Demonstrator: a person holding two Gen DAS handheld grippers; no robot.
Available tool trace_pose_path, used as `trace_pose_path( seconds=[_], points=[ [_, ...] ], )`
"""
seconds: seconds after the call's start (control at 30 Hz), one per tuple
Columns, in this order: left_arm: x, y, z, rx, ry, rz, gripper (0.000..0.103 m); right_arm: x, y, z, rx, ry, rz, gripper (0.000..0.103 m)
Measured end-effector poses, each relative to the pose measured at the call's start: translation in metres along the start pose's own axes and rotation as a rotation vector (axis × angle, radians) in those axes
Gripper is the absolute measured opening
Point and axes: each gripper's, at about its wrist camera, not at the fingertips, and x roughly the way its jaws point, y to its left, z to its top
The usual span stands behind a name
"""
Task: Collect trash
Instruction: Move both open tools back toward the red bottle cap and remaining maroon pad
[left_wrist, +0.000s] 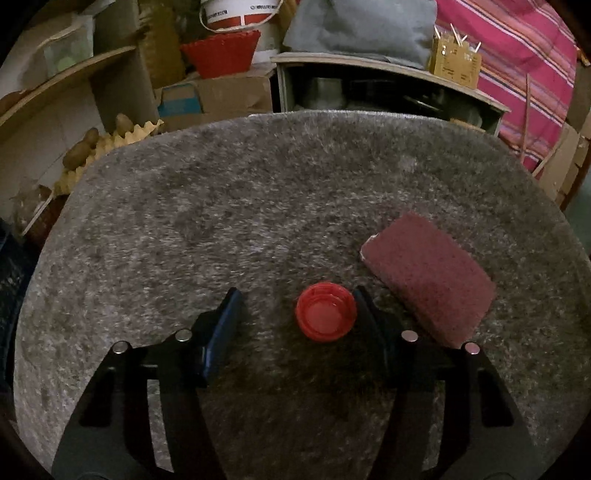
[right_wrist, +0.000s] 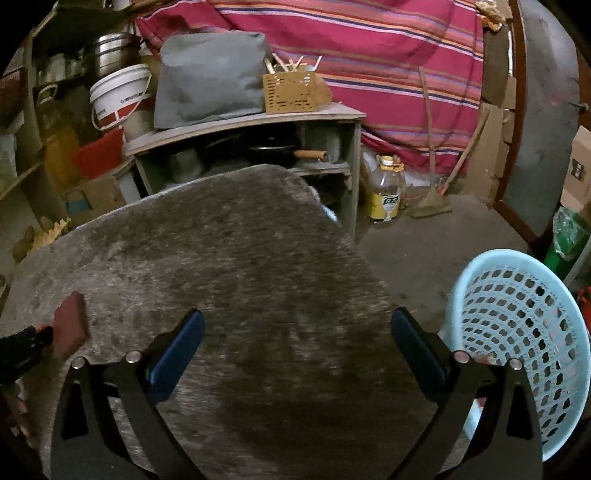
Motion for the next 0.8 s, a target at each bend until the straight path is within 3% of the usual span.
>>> trace_pose_path(
  seconds=[0.27,0.37,0.43,0.53,0.67,0.8],
  points=[
    [-0.011,-0.005,-0.002,0.034,-0.036,-0.001,0.059,0.002,0.041,-0.008,-0.088,0.012,0.025,0.099],
    [-0.012,-0.004,-0.003,0.038,-0.042,-0.010,0.068,0.005,0.048,-0.011,-0.092,0.031,0.039,0.099],
    [-0.008,-0.006,-0.002,0.043,-0.022,-0.015,0.068,0.007,0.051,-0.012,-0.098,0.038,0.041,0.099],
    [-0.002,-0.001,0.000,0.022,0.005,-0.046,0.059,0.008,0.055,-0.013,-0.107,0.042,0.033,0.099],
    [-0.005,0.005,0.000,0.003,-0.008,-0.062,0.029,0.008,0.064,-0.013,-0.111,0.048,0.060,0.099],
    [-0.014,0.015,-0.003,-0.004,-0.023,-0.058,0.029,0.007,0.083,-0.017,-0.144,0.046,0.074,0.099]
  ],
)
